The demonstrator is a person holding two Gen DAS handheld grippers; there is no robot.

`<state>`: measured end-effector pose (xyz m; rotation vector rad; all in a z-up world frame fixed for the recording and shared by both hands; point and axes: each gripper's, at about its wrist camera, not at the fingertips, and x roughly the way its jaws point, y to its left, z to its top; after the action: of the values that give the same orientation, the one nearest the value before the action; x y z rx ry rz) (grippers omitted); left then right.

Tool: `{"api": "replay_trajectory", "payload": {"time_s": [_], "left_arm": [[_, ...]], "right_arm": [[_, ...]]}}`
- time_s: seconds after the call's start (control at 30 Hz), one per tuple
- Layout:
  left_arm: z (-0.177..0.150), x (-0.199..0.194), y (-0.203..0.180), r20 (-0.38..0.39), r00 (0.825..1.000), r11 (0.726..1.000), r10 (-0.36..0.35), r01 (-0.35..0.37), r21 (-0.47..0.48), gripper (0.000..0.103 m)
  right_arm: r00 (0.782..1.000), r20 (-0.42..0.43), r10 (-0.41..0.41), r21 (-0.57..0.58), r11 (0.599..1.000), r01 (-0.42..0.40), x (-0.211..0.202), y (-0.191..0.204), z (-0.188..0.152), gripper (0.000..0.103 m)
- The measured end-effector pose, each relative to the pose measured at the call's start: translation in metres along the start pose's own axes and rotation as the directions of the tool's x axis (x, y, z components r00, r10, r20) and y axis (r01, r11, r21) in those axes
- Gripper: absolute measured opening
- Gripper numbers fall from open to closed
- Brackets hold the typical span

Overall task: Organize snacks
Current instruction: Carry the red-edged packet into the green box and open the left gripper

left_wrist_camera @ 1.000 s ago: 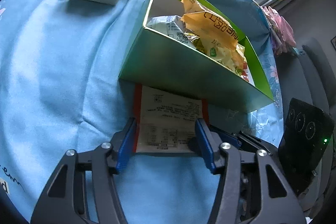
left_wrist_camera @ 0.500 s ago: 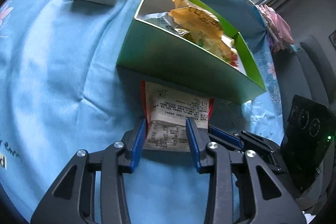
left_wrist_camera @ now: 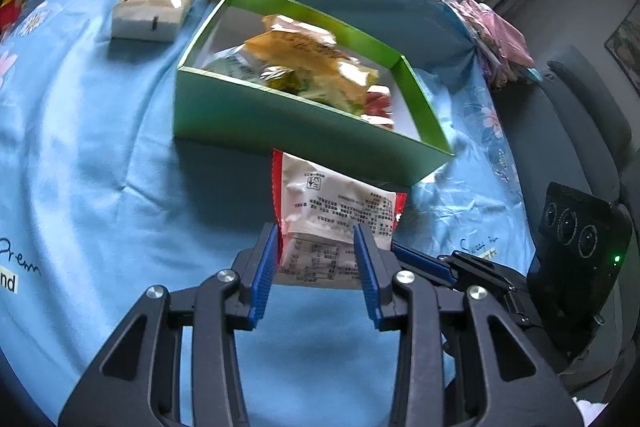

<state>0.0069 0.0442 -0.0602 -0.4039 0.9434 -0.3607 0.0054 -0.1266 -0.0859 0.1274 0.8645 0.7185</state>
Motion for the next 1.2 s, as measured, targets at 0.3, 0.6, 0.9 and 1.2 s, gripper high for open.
{"api": "replay_trajectory", "payload": {"time_s": [0.3, 0.6, 0.9, 1.2], "left_arm": [[0.022, 0.002, -0.031, 0.026, 1.000, 0.998, -0.005, 0.003, 0.069, 0.037], [0.054, 0.012, -0.051, 0.041, 0.999, 0.994, -0.007, 0.002, 0.108, 0.037], [0.082, 0.031, -0.062, 0.037, 0.999, 0.993, -0.016, 0.011, 0.117, 0.037], [0.105, 0.050, -0.064, 0.032, 0.999, 0.992, 0.012, -0.016, 0.127, 0.037]], "right_arm": [[0.997, 0.078, -0.022, 0.005, 1.000, 0.022, -0.027, -0.009, 0.015, 0.018], [0.990, 0.135, -0.046, 0.008, 0.999, 0.046, -0.040, -0.023, 0.036, 0.018], [0.986, 0.159, -0.056, 0.033, 0.998, 0.051, -0.043, -0.045, 0.060, 0.018], [0.984, 0.167, -0.063, 0.039, 0.998, 0.057, -0.033, -0.062, 0.083, 0.018]]}}
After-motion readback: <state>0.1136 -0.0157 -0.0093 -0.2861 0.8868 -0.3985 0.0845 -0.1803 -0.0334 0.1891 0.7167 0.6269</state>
